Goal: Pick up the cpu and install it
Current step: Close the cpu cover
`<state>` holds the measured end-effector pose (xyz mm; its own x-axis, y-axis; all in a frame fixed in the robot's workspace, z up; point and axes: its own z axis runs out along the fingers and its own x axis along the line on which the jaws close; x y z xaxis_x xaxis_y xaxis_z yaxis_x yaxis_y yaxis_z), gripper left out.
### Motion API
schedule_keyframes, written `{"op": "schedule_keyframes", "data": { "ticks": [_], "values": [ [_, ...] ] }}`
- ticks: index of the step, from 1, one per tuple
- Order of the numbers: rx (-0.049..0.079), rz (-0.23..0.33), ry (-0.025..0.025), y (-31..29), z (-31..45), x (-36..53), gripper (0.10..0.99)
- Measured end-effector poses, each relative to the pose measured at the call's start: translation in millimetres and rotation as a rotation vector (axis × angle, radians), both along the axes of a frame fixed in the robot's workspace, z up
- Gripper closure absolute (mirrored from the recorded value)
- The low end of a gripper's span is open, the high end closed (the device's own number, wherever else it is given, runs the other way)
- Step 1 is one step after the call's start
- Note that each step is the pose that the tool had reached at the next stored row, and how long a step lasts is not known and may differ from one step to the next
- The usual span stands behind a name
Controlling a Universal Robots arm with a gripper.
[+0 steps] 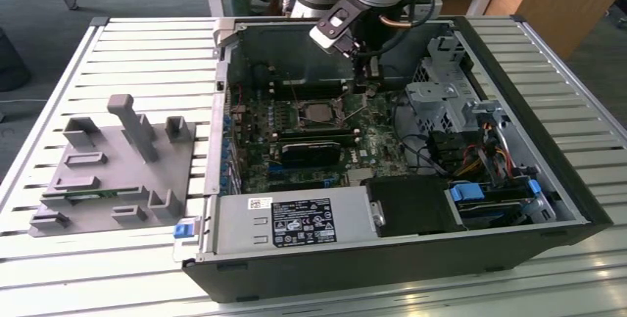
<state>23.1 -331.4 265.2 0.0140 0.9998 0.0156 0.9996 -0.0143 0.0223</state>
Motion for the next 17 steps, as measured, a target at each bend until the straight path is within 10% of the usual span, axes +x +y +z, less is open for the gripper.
{"op": "schedule_keyframes", "data": {
  "ticks": [17],
  "values": [
    [-0.001, 0.002, 0.0012, 10.7, -2.4, 26.2, 0.98]
  ]
}}
